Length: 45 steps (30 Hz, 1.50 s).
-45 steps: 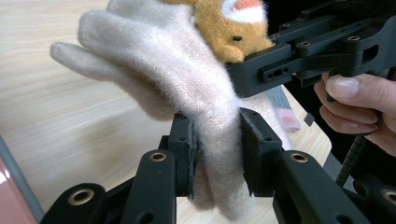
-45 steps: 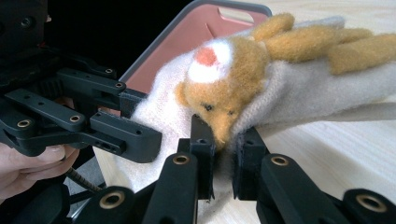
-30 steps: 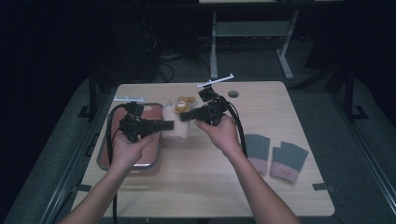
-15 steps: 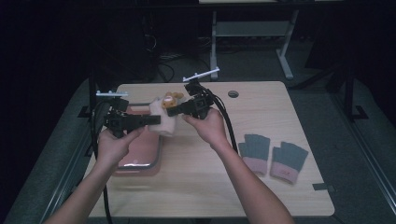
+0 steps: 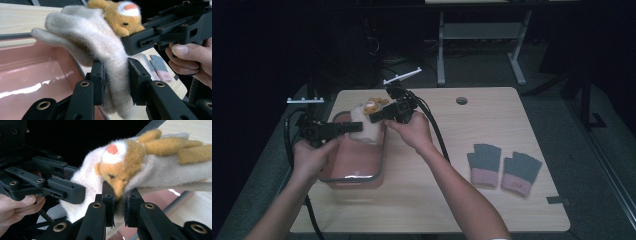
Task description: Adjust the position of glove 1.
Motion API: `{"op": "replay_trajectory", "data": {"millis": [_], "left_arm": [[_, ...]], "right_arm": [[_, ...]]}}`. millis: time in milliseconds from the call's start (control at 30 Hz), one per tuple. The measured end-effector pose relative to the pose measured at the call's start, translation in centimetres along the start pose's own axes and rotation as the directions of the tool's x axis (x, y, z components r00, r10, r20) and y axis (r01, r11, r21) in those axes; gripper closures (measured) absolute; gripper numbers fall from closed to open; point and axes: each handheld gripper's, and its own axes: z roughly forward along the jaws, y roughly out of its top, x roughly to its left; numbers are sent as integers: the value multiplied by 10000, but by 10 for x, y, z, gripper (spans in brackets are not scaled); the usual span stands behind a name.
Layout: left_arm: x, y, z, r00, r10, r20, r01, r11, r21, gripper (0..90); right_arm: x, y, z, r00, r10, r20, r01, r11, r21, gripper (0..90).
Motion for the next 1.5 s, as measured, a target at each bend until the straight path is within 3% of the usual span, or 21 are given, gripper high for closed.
{"op": "replay_trajectory", "data": {"millis": [233, 567, 733, 1033, 1333, 1500], "left_arm": [[15, -10, -8, 9991, -428, 27, 428, 9990, -152, 684], [33, -18, -15, 9977, -668, -114, 668, 9978, -33, 684], [50, -27, -11, 9912, -1322, 105, 1322, 9912, 39, 683], [65, -41, -1, 9869, -1591, -282, 1603, 9860, 451, 683], [75, -53, 10, 9816, -1738, -796, 1818, 9775, 1074, 683], [78, -57, 18, 9784, -1697, -1183, 1866, 9707, 1515, 683]], "right_arm": [[1, 4, 19, 9998, 22, -192, -16, 9995, 316, 813], [1, 6, 44, 9992, 130, -381, -105, 9978, 654, 813], [-4, 4, 58, 9987, 284, -426, -243, 9952, 950, 812], [-22, -5, 86, 9941, 888, -629, -774, 9832, 1656, 812], [-34, -18, 108, 9900, 1293, -560, -1140, 9685, 2213, 812], [-38, -23, 119, 9914, 1274, -305, -1154, 9595, 2570, 811]]}}
